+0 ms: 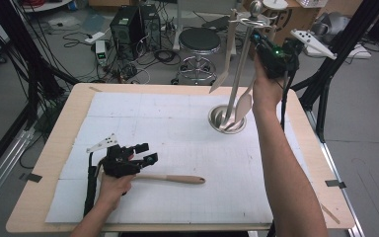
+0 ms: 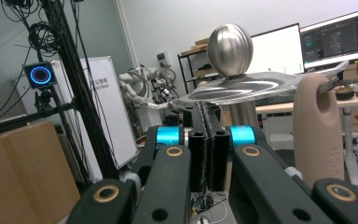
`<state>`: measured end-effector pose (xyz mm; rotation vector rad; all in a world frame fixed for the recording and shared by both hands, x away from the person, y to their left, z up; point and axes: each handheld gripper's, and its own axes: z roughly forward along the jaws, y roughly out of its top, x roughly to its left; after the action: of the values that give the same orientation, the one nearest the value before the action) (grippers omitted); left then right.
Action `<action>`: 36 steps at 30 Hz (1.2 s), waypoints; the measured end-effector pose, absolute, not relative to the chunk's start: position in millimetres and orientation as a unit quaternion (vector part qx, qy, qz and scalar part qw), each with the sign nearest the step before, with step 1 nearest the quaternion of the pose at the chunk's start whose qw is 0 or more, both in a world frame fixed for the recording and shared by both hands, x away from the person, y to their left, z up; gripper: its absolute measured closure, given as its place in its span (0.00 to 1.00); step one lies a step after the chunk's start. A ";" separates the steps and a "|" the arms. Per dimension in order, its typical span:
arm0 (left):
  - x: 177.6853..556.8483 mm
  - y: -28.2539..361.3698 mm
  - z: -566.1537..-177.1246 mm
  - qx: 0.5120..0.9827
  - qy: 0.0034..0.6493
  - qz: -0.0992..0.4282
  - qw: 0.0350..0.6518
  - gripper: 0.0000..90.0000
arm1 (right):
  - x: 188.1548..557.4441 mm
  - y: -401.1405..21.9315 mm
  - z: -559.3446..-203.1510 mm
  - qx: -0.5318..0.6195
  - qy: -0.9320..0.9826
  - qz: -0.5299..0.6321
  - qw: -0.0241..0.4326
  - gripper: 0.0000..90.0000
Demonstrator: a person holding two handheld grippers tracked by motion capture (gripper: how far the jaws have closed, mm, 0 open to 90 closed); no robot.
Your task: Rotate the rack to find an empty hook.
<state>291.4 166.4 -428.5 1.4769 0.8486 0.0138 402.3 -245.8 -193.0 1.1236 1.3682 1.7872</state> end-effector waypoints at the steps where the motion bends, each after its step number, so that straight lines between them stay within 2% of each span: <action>1: 291.5 166.4 -428.6 0.653 0.375 0.007 0.658 0.27 | 401.1 -246.3 -192.7 0.426 0.517 0.677 0.305 1.00; 16: 290.6 169.2 -428.7 0.652 0.377 0.006 0.658 0.27 | 374.8 -253.8 -209.6 0.416 0.541 0.674 0.282 1.00; 19: 290.4 168.6 -428.6 0.650 0.378 0.004 0.659 0.27 | 368.6 -255.8 -218.1 0.415 0.549 0.669 0.280 0.96; 26: 290.8 168.5 -429.1 0.650 0.379 0.005 0.658 0.27 | 362.8 -259.1 -231.3 0.422 0.550 0.675 0.251 0.68; 34: 290.4 168.2 -428.9 0.651 0.375 0.003 0.660 0.27 | 353.1 -258.7 -244.4 0.421 0.574 0.662 0.233 0.49; 36: 290.4 168.2 -428.9 0.652 0.375 0.003 0.659 0.27 | 349.7 -259.5 -248.8 0.424 0.578 0.657 0.232 0.47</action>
<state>290.4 168.2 -428.9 1.4762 0.8481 0.0077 349.7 -259.5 -248.8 1.1660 1.5890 1.8060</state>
